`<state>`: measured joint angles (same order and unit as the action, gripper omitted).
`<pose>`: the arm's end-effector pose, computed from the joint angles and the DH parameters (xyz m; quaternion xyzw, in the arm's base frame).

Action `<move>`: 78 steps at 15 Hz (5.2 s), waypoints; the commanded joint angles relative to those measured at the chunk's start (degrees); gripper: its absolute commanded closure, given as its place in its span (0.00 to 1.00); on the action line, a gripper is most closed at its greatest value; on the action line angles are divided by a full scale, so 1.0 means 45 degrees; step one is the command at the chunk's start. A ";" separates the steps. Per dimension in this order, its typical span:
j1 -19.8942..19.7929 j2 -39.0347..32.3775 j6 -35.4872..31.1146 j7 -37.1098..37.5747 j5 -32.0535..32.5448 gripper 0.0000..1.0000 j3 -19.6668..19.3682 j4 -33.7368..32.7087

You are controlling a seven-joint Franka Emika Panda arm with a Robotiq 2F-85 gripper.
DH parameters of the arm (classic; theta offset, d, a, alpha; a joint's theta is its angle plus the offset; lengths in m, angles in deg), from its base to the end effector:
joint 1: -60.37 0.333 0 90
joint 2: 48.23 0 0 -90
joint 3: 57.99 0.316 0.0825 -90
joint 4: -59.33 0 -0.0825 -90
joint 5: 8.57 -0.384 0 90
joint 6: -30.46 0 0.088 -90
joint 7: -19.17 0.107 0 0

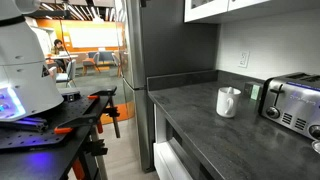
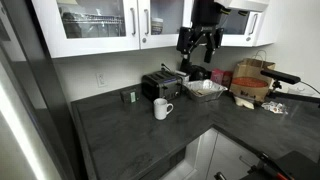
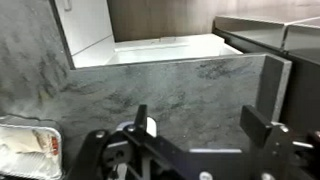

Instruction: Remove the marker from the mug cup and place it on the table

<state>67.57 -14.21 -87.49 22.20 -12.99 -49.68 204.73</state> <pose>0.3643 0.1080 0.4792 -0.9950 -0.0824 -0.0556 0.0029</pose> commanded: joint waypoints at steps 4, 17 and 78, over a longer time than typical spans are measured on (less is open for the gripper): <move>0.0063 -0.0009 0.0037 0.0034 0.0040 0.00 -0.0055 -0.0030; -0.0965 -0.9784 -0.9274 -0.2318 0.0722 0.00 -0.1169 -0.3865; -0.4716 -2.0632 -0.5216 -1.0156 0.0185 0.54 0.2785 -1.4383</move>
<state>46.33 -105.55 -114.09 -21.17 -11.18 -37.87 142.93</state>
